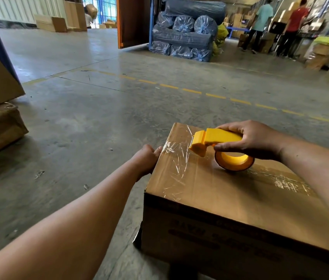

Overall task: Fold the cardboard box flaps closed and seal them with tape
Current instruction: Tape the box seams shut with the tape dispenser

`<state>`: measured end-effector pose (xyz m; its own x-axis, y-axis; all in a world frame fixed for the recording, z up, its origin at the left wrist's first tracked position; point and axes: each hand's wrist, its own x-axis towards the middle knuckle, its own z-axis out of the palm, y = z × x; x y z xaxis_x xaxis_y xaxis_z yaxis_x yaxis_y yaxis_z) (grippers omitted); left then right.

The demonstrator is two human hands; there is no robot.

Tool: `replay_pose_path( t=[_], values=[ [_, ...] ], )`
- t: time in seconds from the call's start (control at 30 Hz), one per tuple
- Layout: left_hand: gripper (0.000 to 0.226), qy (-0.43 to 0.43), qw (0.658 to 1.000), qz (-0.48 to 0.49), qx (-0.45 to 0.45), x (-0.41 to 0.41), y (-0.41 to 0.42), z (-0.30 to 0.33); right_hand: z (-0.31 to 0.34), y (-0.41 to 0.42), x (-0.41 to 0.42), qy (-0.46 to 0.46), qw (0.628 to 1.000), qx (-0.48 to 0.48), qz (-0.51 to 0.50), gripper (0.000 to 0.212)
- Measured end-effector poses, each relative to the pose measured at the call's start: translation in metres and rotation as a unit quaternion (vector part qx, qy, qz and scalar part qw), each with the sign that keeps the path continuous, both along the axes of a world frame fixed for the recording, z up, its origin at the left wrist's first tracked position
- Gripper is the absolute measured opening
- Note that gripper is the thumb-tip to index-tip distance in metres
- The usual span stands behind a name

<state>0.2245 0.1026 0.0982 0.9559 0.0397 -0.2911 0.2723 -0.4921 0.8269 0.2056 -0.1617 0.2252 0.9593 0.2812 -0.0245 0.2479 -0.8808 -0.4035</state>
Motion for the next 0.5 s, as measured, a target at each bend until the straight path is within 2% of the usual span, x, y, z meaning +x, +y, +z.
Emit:
replay_pose_path(
  t=[0.07,0.1,0.17,0.23,0.27,0.3,0.37,0.43,0.5],
  values=[
    [0.073,0.055,0.995,-0.027,0.083,-0.003,0.005,-0.006,0.0,0.002,-0.002,-0.003,1.0,0.0,0.003,0.076],
    [0.078,0.054,0.99,-0.029,0.128,-0.003,0.009,-0.01,-0.001,0.002,-0.003,-0.005,1.0,-0.001,0.005,0.074],
    [0.067,-0.044,0.984,0.012,0.17,0.002,0.016,-0.009,0.0,0.003,-0.004,-0.009,1.0,-0.008,0.011,0.071],
    [0.059,-0.178,0.98,0.038,0.08,0.002,0.015,0.01,0.001,0.003,-0.003,-0.007,1.0,-0.016,0.013,0.068],
    [0.069,-0.222,0.974,0.003,0.04,0.001,0.011,0.023,0.002,0.003,-0.003,-0.006,1.0,-0.02,0.015,0.068],
    [0.087,-0.242,0.967,-0.066,0.037,-0.003,0.004,0.037,0.002,0.004,-0.002,-0.004,1.0,-0.026,0.017,0.068],
    [0.122,-0.225,0.949,-0.185,0.121,-0.013,-0.016,0.054,0.004,0.004,-0.001,-0.002,0.999,-0.034,0.026,0.068],
    [0.135,-0.206,0.933,-0.229,0.189,-0.017,-0.032,0.051,0.007,0.003,-0.002,0.0,0.998,-0.049,0.036,0.069],
    [0.137,-0.201,0.926,-0.234,0.217,-0.019,-0.04,0.041,0.009,0.0,-0.003,-0.002,0.997,-0.064,0.042,0.072]
  ],
)
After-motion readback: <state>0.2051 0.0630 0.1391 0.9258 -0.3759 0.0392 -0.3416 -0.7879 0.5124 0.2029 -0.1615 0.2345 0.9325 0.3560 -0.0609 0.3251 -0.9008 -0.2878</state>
